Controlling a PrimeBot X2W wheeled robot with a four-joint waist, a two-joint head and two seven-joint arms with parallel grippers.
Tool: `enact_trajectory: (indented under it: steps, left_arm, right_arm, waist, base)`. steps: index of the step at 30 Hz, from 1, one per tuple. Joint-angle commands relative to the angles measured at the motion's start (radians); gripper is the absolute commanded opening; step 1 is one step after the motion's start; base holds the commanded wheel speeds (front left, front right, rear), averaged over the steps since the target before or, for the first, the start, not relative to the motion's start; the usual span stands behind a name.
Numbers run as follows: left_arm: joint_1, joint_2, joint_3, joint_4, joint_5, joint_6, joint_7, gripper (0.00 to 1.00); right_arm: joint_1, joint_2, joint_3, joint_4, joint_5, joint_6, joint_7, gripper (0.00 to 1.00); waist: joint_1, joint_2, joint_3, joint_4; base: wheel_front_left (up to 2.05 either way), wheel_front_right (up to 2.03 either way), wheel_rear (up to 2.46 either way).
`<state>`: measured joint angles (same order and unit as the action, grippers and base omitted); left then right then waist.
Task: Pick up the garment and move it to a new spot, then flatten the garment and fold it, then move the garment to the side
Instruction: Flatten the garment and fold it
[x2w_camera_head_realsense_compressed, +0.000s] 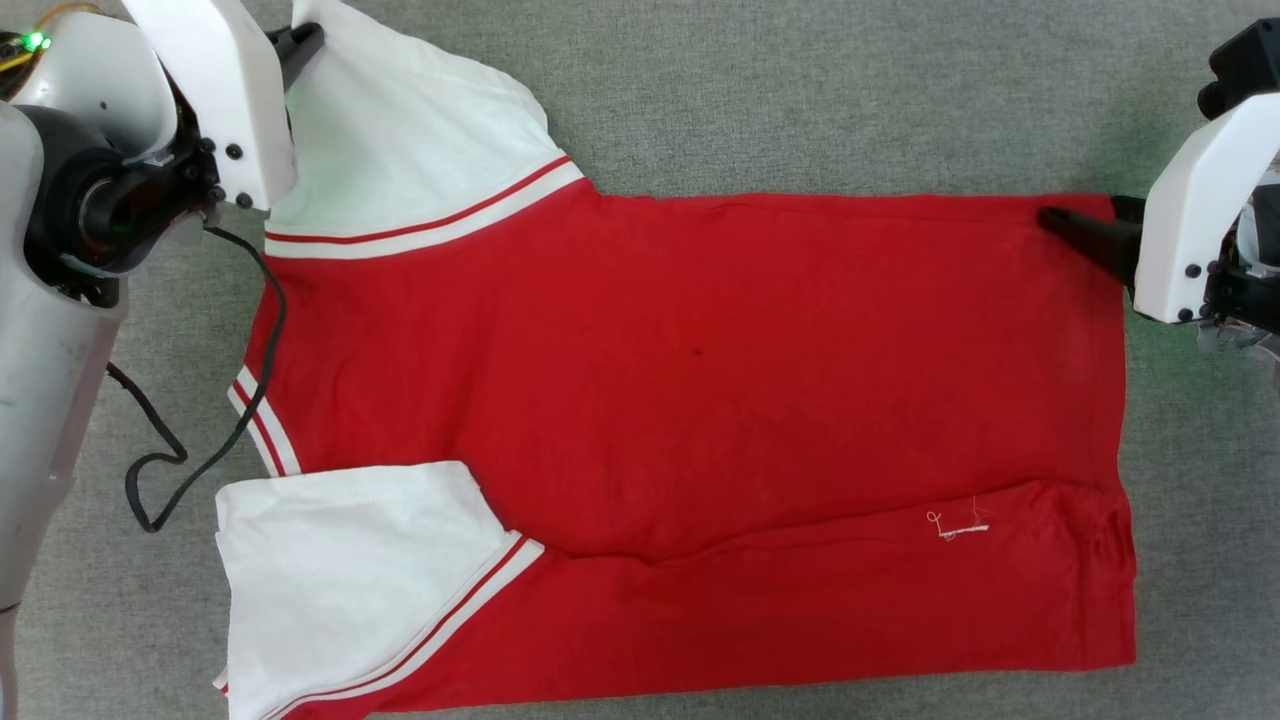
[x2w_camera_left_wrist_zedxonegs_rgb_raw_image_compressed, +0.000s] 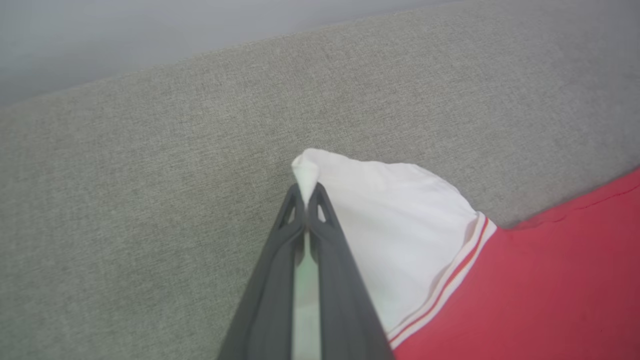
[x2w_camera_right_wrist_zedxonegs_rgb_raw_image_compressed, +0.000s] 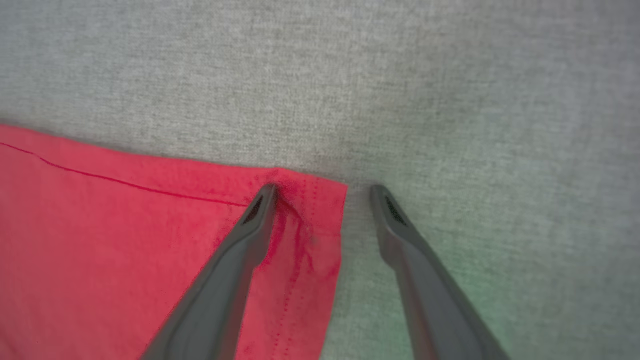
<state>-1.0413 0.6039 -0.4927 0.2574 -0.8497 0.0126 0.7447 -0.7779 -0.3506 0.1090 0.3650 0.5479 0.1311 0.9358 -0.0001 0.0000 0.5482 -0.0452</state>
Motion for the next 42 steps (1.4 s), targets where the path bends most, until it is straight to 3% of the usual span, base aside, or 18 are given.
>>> enact_trajectory:
  steps: [1,9,18,28,30,36,40,41,42]
  left_arm:
    - [-0.006,-0.002,-0.003,0.0,0.002,-0.004,-0.008,0.0]
    - [0.014,-0.003,0.011,0.019,-0.016,-0.019,-0.047,0.0]
    - [0.145,0.013,0.062,0.001,-0.063,-0.026,-0.146,0.0]
    - [0.539,0.051,0.145,-0.137,-0.146,0.05,-0.293,0.0]
    - [0.685,0.06,0.167,-0.188,-0.169,0.088,-0.326,0.0]
    - [0.905,0.04,0.173,-0.242,-0.218,0.136,-0.358,0.0]
    - [1.008,0.006,0.139,-0.239,-0.246,0.14,-0.349,0.0]
    - [1.021,-0.006,0.133,-0.233,-0.253,0.137,-0.352,0.0]
    - [1.032,-0.012,0.134,-0.221,-0.254,0.141,-0.363,0.23]
  right_arm:
    - [0.056,0.035,0.036,0.067,-0.004,-0.001,0.046,0.0]
    - [0.028,0.015,0.033,0.019,-0.001,-0.001,0.032,0.0]
    - [0.065,-0.03,0.0,-0.074,0.004,-0.001,-0.044,0.0]
    - [0.309,-0.025,-0.054,-0.146,0.033,-0.001,-0.073,0.0]
    - [0.398,-0.008,-0.078,-0.163,0.043,-0.001,-0.088,0.0]
    - [0.529,0.024,-0.125,-0.163,0.039,-0.001,-0.141,0.0]
    - [0.611,0.047,-0.149,-0.135,0.013,-0.001,-0.208,0.0]
    - [0.632,0.057,-0.15,-0.127,0.01,-0.001,-0.224,0.15]
    - [0.645,0.063,-0.155,-0.12,0.008,-0.001,-0.243,0.46]
  waist:
    - [0.0001,0.0,0.002,0.002]
    - [0.0001,0.0,-0.025,-0.002]
    - [0.0001,0.0,-0.144,0.01]
    - [0.0001,0.0,-0.331,0.039]
    - [0.0001,0.0,-0.365,0.044]
    - [0.0001,0.0,-0.398,0.044]
    - [0.0001,0.0,-0.406,0.044]
    - [0.0001,0.0,-0.409,0.044]
    - [0.0001,0.0,-0.411,0.044]
  base:
    - [0.0,0.0,0.0]
    - [0.0,0.0,0.0]
    - [0.0,0.0,0.0]
    - [0.0,0.0,0.0]
    - [0.0,0.0,0.0]
    - [0.0,0.0,0.0]
    - [0.0,0.0,0.0]
    - [0.0,0.0,0.0]
    - [0.0,0.0,0.0]
